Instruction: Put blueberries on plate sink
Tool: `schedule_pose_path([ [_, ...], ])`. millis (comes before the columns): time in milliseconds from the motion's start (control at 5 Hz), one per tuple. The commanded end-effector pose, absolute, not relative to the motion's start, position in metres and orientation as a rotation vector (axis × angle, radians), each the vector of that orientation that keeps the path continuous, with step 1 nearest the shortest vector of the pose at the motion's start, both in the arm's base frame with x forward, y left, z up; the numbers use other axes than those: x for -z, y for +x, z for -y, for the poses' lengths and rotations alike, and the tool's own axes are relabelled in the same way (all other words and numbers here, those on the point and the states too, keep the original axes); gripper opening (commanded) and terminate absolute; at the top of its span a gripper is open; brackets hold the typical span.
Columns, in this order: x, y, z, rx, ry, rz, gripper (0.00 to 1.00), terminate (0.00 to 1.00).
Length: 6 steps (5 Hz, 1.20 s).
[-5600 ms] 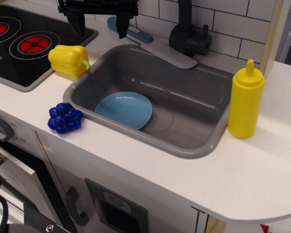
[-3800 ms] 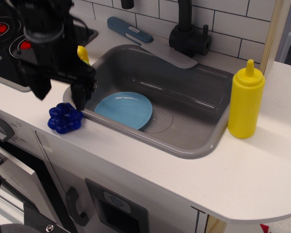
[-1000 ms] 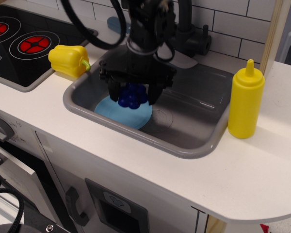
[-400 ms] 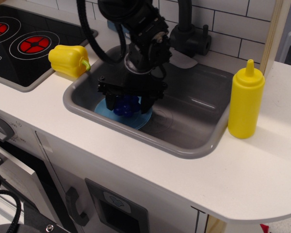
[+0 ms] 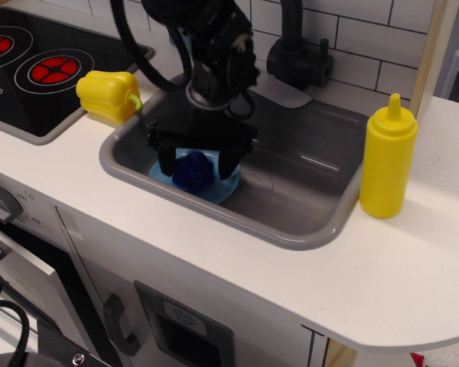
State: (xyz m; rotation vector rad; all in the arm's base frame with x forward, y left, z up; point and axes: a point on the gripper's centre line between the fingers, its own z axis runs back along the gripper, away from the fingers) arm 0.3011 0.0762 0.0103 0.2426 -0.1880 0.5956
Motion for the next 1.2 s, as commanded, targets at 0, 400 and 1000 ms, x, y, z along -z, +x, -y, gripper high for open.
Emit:
schedule_pose_path([
  [0, -0.065, 0.311, -0.086, -0.637, 0.191, 0.33, 1.0, 0.0],
  [400, -0.105, 0.305, -0.083, -0.618, 0.101, 0.319, 1.0, 0.0],
  [1000, -0.118, 0.302, -0.082, -0.552, 0.068, 0.308, 1.0, 1.0],
])
